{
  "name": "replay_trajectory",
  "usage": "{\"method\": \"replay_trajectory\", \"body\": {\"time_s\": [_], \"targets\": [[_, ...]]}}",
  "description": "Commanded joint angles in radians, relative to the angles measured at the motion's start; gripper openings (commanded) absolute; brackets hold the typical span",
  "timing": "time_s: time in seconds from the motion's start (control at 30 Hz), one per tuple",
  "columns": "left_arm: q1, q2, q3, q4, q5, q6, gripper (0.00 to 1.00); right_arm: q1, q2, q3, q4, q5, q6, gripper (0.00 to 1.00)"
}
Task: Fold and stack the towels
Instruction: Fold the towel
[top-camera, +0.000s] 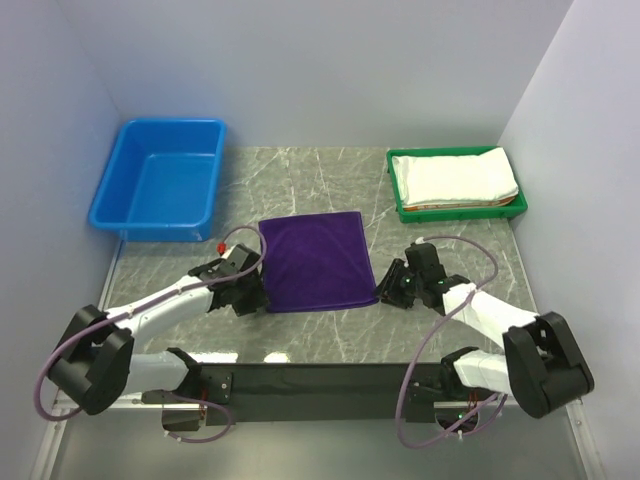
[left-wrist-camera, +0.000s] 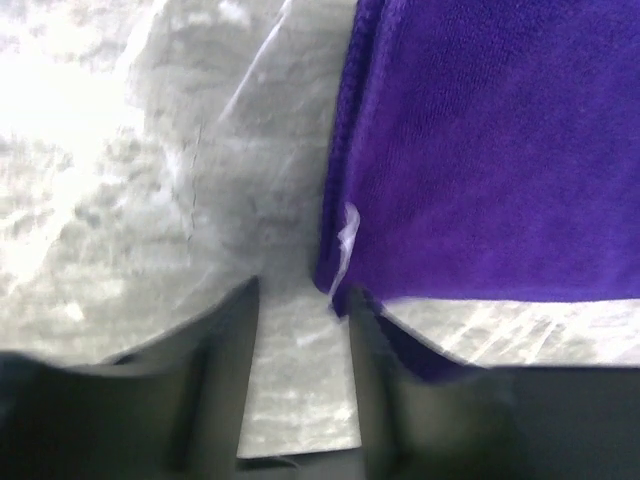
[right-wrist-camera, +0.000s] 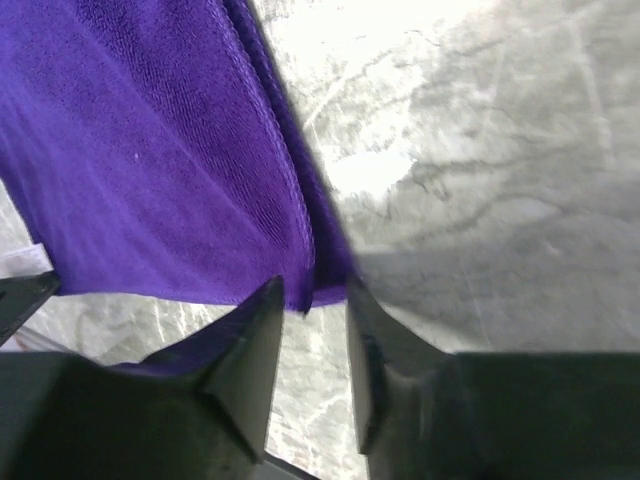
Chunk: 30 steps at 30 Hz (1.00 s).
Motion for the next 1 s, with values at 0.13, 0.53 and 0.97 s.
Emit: {"method": "replay_trajectory", "body": {"time_s": [0.13,0.53,0.97], "targets": [[-0.012,-0.123,0.077,-0.112,-0.030,-0.006,0.67,0.000,-0.154,0.111,-0.158,0.076,-0.086,0.45],[-0.026,0.035,0.276,0.014,0.045,0.066,0.35,0.022,0.022,0.172,0.021,-0.053,-0.058,0.28],[-0.027,0.198,0.038,0.046,0.104,0.086,0.08,0.016,0.188,0.048,-0.030,-0.108,-0.108,0.32]]}}
